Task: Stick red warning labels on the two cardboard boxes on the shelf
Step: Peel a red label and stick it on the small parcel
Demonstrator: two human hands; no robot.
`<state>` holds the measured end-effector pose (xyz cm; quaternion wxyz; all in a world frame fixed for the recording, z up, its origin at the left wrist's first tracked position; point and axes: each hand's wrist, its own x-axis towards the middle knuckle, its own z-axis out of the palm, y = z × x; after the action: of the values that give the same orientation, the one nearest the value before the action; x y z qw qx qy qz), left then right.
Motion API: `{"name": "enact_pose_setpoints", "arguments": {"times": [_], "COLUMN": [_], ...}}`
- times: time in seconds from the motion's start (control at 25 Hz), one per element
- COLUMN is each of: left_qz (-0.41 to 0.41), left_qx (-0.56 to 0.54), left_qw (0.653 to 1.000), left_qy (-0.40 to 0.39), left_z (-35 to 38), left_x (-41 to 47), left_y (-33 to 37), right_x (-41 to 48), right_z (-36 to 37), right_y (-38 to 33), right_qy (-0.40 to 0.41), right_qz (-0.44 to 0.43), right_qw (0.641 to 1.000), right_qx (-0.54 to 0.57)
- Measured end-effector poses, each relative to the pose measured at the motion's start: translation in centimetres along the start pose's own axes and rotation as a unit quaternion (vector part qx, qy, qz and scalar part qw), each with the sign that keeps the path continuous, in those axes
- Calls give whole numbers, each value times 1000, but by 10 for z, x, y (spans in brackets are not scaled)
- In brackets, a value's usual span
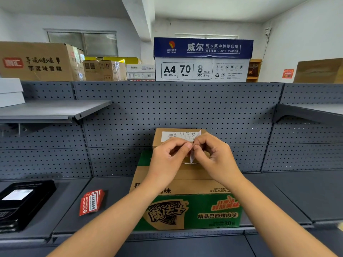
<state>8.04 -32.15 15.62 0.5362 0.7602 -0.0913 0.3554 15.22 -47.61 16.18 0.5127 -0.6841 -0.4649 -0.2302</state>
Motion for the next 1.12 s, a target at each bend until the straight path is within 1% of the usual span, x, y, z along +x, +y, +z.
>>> {"name": "enact_pose_setpoints", "arguments": {"times": [0.16, 0.24, 0.32, 0.4, 0.44, 0.48, 0.56, 0.6, 0.68, 0.76, 0.8, 0.88, 1.0, 1.04, 1.12], "left_qz": [1, -16, -57, -113, -142, -171, -226, -246, -274, -291, -295, -298, -300, -303, -310], "left_qx": [22, 26, -4, -90, -149, -210, -316, -359, -416, -440, -448, -454, -438, -433, -425], "left_qw": [1000, 999, 998, 988, 977, 961, 919, 897, 864, 844, 837, 833, 841, 844, 847], "left_qy": [10, 21, 33, 47, 53, 59, 68, 71, 80, 97, 104, 110, 99, 91, 73], "left_z": [4, 6, 9, 11, 11, 9, 3, -2, -9, -11, -11, -5, 9, 16, 32], "left_x": [-3, -2, 1, 6, 8, 11, 18, 22, 28, 32, 33, 36, 39, 39, 41], "left_y": [2, -1, -4, -5, -4, -3, 0, 0, -1, -3, -3, -3, 0, 1, 2], "right_x": [-3, -4, -4, 1, 4, 7, 11, 12, 11, 9, 7, 4, -4, -9, -23], "right_z": [-2, -1, -2, -4, -6, -9, -20, -26, -38, -49, -55, -69, -88, -94, -107], "right_y": [-1, -2, 0, 2, 2, 2, 6, 11, 27, 46, 56, 74, 96, 104, 121], "right_qy": [1, 8, 30, 63, 77, 90, 113, 125, 146, 172, 192, 227, 260, 269, 281], "right_qz": [4, 30, 94, 182, 227, 266, 316, 329, 348, 364, 369, 367, 370, 376, 399], "right_qw": [1000, 999, 992, 973, 952, 920, 838, 803, 747, 709, 700, 697, 702, 710, 743], "right_qx": [6, 28, 72, 131, 189, 273, 431, 481, 548, 579, 581, 572, 550, 530, 457]}}
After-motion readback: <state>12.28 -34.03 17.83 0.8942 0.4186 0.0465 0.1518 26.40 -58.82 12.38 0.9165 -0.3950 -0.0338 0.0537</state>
